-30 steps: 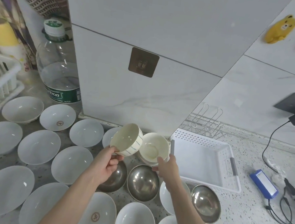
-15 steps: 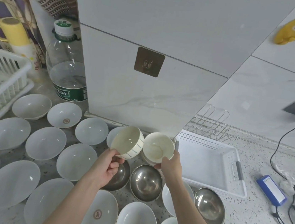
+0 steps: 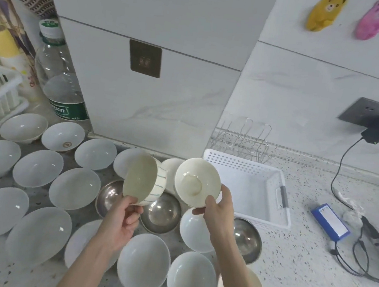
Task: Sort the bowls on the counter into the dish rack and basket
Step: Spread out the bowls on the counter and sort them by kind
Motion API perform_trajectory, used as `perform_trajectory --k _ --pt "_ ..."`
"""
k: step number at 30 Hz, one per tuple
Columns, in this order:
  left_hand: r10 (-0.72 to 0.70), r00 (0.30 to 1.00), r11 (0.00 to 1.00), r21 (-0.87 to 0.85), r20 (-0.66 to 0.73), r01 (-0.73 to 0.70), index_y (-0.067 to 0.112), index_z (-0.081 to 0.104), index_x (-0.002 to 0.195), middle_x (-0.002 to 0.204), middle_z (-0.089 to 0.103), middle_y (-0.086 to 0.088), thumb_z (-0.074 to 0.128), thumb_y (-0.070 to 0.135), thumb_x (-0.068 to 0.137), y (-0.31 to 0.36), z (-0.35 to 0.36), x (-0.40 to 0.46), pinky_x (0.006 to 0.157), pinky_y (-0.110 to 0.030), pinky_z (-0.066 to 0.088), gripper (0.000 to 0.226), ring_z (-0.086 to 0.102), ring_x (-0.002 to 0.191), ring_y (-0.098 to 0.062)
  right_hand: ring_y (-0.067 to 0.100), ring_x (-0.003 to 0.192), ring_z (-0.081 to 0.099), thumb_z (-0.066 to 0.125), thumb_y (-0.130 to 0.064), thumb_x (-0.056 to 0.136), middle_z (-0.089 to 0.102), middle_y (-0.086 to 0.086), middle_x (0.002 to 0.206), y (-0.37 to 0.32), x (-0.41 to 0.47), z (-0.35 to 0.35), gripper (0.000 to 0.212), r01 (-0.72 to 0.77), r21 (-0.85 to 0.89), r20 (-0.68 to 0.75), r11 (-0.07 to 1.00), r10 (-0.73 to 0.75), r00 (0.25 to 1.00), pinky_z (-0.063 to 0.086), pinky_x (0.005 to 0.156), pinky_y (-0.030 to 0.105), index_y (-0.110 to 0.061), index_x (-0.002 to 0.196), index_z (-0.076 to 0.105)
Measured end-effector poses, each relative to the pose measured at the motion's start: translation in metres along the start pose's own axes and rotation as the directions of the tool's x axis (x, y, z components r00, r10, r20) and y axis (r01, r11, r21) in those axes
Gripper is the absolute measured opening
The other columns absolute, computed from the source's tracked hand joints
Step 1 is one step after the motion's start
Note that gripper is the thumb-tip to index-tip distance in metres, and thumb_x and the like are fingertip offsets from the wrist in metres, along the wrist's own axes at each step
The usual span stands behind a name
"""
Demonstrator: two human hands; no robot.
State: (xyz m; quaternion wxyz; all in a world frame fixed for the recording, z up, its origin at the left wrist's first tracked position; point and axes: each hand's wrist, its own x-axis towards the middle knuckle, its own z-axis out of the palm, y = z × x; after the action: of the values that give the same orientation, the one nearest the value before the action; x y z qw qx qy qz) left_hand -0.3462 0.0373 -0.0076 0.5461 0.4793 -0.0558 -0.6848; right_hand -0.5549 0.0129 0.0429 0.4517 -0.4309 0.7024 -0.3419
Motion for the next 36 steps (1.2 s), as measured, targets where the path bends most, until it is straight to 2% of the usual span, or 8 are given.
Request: perform_trajectory --k 3,5,9,13,19,24,29,36 --pt "0.007 1.000 1.000 -0.027 0.029 -0.006 0.009 0.050 0.078 0.054 0.052 -0.003 0.045 0.007 0.094 -0.031 0.021 -0.015 0.028 -0.014 0.020 0.017 0.030 0.029 -0.003 0.008 0.070 0.069 0.042 -0.014 0.088 0.073 -0.005 0.063 0.017 -0.011 -0.047 0.042 0.077 -0.010 -0.027 0.997 -0.077 0.997 0.045 0.065 0.031 -0.037 0.124 0.041" --pt "-0.001 0.999 1.000 -0.023 0.043 0.002 0.009 0.050 0.077 0.053 0.052 -0.003 0.049 0.007 0.089 -0.054 0.038 -0.026 0.028 -0.014 0.018 0.012 0.029 0.029 -0.003 0.015 0.070 0.071 0.044 -0.013 0.087 0.073 -0.001 0.064 0.034 -0.017 -0.084 0.045 0.081 0.037 -0.081 0.996 -0.078 0.994 0.051 0.068 0.036 -0.038 0.125 0.042" --pt "-0.016 0.997 1.000 0.012 0.072 0.016 0.010 0.052 0.077 0.054 0.051 -0.002 0.059 0.015 0.074 -0.100 0.074 -0.047 0.028 -0.014 0.018 0.009 0.029 0.028 -0.003 0.017 0.062 0.071 0.045 -0.012 0.085 0.073 0.006 0.070 0.080 -0.030 -0.155 0.046 0.069 0.204 -0.281 0.977 -0.009 0.960 0.046 0.055 0.028 -0.037 0.123 0.048" --pt "-0.017 0.995 0.998 0.060 0.096 0.012 0.014 0.052 0.078 0.056 0.052 -0.002 0.061 0.016 0.073 -0.141 0.105 -0.064 0.029 -0.015 0.020 0.010 0.028 0.030 -0.003 0.020 0.065 0.069 0.043 -0.011 0.088 0.072 -0.003 0.062 0.124 -0.037 -0.208 0.048 -0.011 0.162 -0.381 0.987 0.073 0.922 0.046 0.060 0.036 -0.037 0.129 0.043" --pt "-0.032 0.994 0.985 0.174 0.103 0.013 0.014 0.057 0.090 0.059 0.053 -0.006 0.060 0.013 0.079 -0.178 0.127 -0.077 0.030 -0.016 0.023 0.012 0.028 0.033 -0.006 0.018 0.070 0.068 0.042 -0.014 0.093 0.070 0.000 0.054 0.161 -0.026 -0.227 0.050 -0.168 0.099 -0.288 0.981 0.190 0.939 0.044 0.058 0.031 -0.027 0.141 0.038" --pt "-0.011 0.999 0.942 0.336 0.035 -0.001 0.012 0.054 0.093 0.054 0.055 -0.013 0.043 0.001 0.094 -0.190 0.131 -0.079 0.030 -0.015 0.022 0.015 0.029 0.031 -0.009 0.014 0.064 0.069 0.044 -0.015 0.092 0.070 0.000 0.055 0.172 -0.011 -0.224 0.050 -0.171 0.016 -0.188 0.985 0.171 0.967 0.045 0.055 0.027 -0.025 0.141 0.040" --pt "-0.009 1.000 0.926 0.378 0.000 0.009 0.013 0.057 0.099 0.054 0.056 -0.014 0.043 0.001 0.094 -0.198 0.134 -0.080 0.031 -0.015 0.023 0.019 0.030 0.032 -0.010 0.014 0.063 0.069 0.044 -0.017 0.092 0.069 -0.001 0.054 0.178 0.001 -0.223 0.051 -0.175 -0.043 -0.120 0.984 0.169 0.978 0.042 0.051 0.025 -0.026 0.142 0.037" --pt "-0.005 1.000 0.912 0.410 -0.023 0.014 0.014 0.059 0.106 0.054 0.057 -0.014 0.043 -0.001 0.093 -0.207 0.137 -0.079 0.031 -0.016 0.023 0.025 0.032 0.033 -0.010 0.010 0.064 0.068 0.043 -0.017 0.092 0.070 0.000 0.054 0.182 0.011 -0.228 0.057 -0.189 -0.068 -0.080 0.980 0.184 0.980 0.045 0.058 0.027 -0.024 0.148 0.032"
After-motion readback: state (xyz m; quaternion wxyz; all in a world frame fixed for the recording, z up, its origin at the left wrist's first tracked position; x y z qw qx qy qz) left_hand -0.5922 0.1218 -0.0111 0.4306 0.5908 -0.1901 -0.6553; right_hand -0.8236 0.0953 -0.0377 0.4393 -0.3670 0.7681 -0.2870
